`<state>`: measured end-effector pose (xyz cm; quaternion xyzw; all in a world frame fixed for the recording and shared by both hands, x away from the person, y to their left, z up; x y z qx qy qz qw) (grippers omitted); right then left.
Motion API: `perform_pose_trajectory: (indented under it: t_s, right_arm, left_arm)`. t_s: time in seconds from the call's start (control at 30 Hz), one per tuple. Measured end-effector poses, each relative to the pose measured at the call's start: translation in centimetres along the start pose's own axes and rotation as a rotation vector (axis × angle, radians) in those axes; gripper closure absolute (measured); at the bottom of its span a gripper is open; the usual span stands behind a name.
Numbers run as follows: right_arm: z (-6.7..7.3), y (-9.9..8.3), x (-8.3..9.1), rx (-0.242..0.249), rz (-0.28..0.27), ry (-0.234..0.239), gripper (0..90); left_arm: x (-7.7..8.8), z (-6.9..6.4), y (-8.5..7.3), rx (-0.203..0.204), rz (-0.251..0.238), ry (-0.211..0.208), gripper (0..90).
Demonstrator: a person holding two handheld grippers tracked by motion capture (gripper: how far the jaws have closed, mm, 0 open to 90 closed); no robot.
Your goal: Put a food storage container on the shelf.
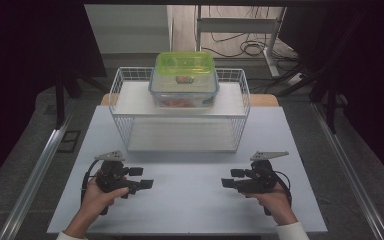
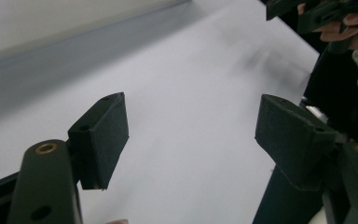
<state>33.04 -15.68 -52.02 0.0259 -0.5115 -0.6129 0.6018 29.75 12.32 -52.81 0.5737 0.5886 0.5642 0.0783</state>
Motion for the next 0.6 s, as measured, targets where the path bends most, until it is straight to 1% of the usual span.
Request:
perform_pose_trajectory:
  t_s: [0.03, 0.17, 0.4, 0.5, 0.6]
  right_arm:
    - [-0.1, -0.1, -0.13, -0.005, 0.003, -0.001, 34.2]
    - [-0.42, -0.31, -0.43, -0.002, 0.013, -0.014, 34.0]
    - [-0.7, -0.28, -0.38, -0.013, 0.006, -0.018, 33.8]
    - [-0.76, -0.33, -0.31, -0.014, 0.002, -0.019, 32.9]
    - [-0.83, -0.41, -0.28, -0.018, 0.002, -0.019, 32.6]
  left_arm:
    - [-0.12, 0.0, -0.12, -0.001, 0.008, 0.0, 25.2]
    - [-0.3, 0.04, -0.18, -0.004, 0.013, 0.0, 25.2]
    - [-0.15, 0.15, -0.19, 0.0, 0.01, 0.0, 25.1]
    - [-0.1, 0.19, -0.25, 0.002, 0.017, 0.001, 24.5]
    - [0.09, 0.32, -0.19, 0.008, 0.011, -0.002, 24.4]
Point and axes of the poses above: each handheld gripper's, and its own axes: x roughly backward along the jaws, y roughly out of its top, z roughly to its left, the point moved 10 cm from there along -x, roughly forward along the jaws, and after that the axes turned 6 degrees about -x, right-handed, at the moved point
